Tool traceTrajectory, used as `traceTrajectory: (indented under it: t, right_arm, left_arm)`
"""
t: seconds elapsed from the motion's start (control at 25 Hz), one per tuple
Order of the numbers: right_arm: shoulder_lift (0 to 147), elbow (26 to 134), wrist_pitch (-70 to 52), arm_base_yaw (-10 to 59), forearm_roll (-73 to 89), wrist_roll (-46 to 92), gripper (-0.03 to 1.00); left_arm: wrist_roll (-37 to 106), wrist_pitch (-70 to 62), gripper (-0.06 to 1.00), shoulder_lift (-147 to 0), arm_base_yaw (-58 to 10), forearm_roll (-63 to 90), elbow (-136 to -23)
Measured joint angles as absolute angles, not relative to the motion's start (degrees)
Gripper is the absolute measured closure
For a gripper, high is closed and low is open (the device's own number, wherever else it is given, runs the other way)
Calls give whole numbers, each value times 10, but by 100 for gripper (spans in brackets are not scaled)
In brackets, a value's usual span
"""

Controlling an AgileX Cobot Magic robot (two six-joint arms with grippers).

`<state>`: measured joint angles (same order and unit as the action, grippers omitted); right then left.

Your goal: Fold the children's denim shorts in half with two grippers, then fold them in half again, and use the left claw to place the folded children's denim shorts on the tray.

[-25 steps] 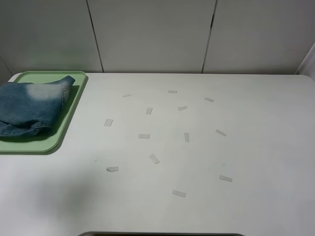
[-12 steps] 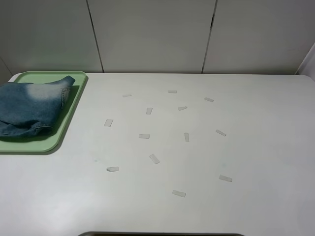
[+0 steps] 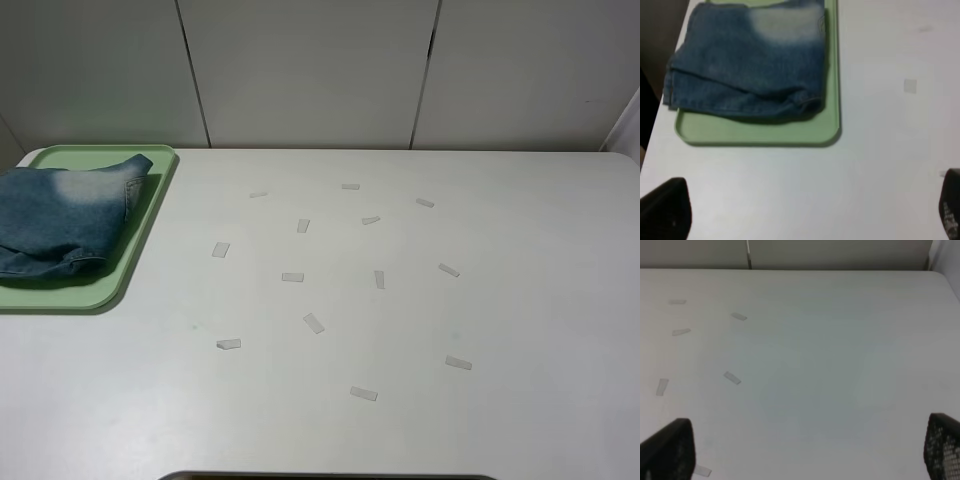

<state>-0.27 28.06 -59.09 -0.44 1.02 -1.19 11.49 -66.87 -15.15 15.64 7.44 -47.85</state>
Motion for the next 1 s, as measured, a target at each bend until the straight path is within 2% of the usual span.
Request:
traceTrajectory:
  t: [0.32, 0.72, 1.0]
  right_arm:
    - [-3, 281, -591, -4, 10, -12, 27]
    - [-3, 281, -591, -4, 10, -12, 27]
    - [-3, 281, -591, -4, 10, -12, 27]
  left_arm:
    - [177, -669, -5, -64, 151, 89, -437]
    - [137, -621, -5, 3, 57, 84, -295]
    - [133, -617, -5, 4, 30, 79, -287]
